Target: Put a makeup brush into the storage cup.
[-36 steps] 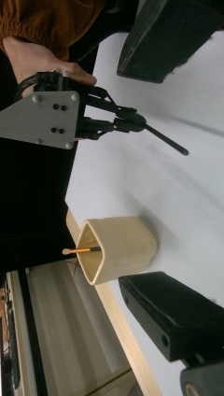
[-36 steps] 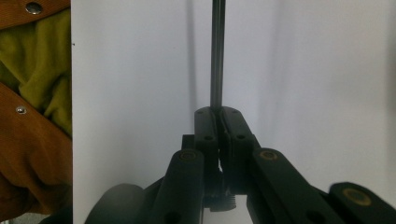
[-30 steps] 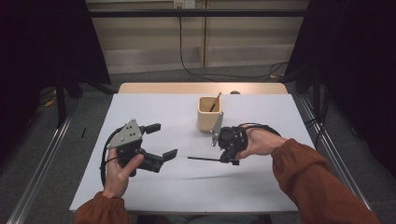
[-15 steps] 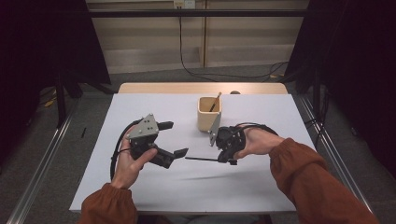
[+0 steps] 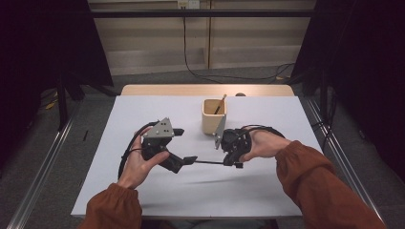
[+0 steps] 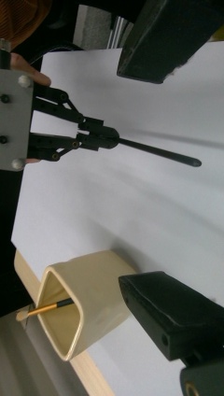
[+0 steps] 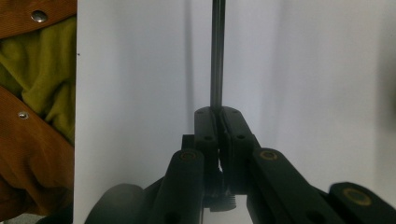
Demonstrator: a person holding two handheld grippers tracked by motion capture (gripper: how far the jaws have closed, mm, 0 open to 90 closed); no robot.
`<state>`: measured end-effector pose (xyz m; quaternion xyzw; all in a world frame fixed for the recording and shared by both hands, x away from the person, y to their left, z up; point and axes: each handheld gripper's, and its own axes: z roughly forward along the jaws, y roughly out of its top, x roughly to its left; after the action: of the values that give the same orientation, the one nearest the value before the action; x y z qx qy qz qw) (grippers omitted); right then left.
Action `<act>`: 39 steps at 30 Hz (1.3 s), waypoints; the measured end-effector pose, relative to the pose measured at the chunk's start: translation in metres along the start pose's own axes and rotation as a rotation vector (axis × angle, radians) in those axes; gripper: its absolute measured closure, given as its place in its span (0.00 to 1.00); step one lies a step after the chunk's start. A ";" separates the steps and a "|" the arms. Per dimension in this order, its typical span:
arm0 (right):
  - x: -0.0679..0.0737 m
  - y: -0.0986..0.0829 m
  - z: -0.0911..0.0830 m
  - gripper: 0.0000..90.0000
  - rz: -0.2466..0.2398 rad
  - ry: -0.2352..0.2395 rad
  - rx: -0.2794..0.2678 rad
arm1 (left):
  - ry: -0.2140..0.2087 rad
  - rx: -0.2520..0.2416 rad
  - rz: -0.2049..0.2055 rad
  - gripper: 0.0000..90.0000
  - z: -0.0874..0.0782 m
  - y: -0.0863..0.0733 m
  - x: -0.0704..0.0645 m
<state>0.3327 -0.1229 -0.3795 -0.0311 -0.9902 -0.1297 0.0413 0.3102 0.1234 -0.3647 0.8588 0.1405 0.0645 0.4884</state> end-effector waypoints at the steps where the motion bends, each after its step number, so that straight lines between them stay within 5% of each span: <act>1: 0.000 0.000 0.000 0.96 -0.001 0.002 0.005 | -0.009 0.011 0.001 0.03 0.001 0.000 0.000; 7: 0.001 0.007 -0.001 0.96 -0.023 0.008 0.028 | -0.037 0.053 0.005 0.03 0.005 0.001 -0.001; 17: 0.000 0.013 0.003 0.96 -0.045 0.014 0.062 | -0.105 0.225 0.054 0.04 0.016 0.006 -0.001; 25: 0.001 0.015 0.005 0.96 -0.063 0.024 0.074 | -0.139 0.298 0.062 0.06 0.024 0.002 -0.001; 28: 0.002 0.015 0.004 0.96 -0.051 0.033 0.080 | -0.090 0.318 0.066 0.06 0.026 0.001 0.000; 37: 0.001 0.014 0.004 0.96 -0.063 0.029 0.088 | -0.074 0.359 0.005 0.08 0.036 -0.001 0.000; 39: 0.002 0.014 0.004 0.96 -0.065 0.024 0.088 | -0.080 0.364 0.026 0.10 0.037 -0.002 -0.001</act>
<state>0.3319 -0.1077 -0.3798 0.0043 -0.9948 -0.0879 0.0505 0.3184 0.0937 -0.3861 0.9367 0.1191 0.0102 0.3292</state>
